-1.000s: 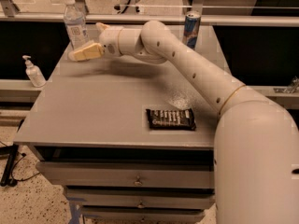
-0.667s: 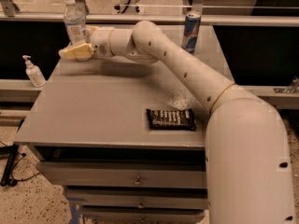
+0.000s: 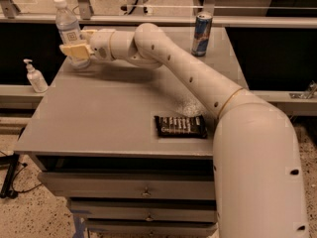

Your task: Move blue plastic bottle near redbull can

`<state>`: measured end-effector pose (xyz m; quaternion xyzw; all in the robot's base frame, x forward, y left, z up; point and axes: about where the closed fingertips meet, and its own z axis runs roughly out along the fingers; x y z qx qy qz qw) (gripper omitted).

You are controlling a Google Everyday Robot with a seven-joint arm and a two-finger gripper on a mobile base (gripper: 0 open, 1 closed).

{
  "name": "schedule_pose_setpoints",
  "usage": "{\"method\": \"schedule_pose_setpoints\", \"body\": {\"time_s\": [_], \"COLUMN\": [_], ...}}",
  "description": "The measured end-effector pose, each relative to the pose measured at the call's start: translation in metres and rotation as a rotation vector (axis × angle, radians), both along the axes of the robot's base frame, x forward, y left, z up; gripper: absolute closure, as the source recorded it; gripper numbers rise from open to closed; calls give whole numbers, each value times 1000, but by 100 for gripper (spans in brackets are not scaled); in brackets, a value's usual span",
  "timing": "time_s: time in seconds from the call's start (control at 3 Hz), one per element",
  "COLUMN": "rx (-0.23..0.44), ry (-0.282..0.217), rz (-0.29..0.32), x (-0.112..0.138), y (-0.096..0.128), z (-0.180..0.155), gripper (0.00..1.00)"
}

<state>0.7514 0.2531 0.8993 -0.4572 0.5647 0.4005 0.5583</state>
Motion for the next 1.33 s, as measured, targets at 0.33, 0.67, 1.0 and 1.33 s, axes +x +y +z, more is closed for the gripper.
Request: {"method": "schedule_pose_setpoints", "body": {"time_s": [0.33, 0.67, 1.0, 1.33], "rx": [-14, -64, -119, -152], "ry": [-5, -11, 2, 42], "rz": [-37, -114, -217, -364], "x": [-3, -18, -41, -69], "y": [-23, -93, -181, -276], "z": [7, 17, 18, 11], "gripper": [87, 100, 100, 100]}}
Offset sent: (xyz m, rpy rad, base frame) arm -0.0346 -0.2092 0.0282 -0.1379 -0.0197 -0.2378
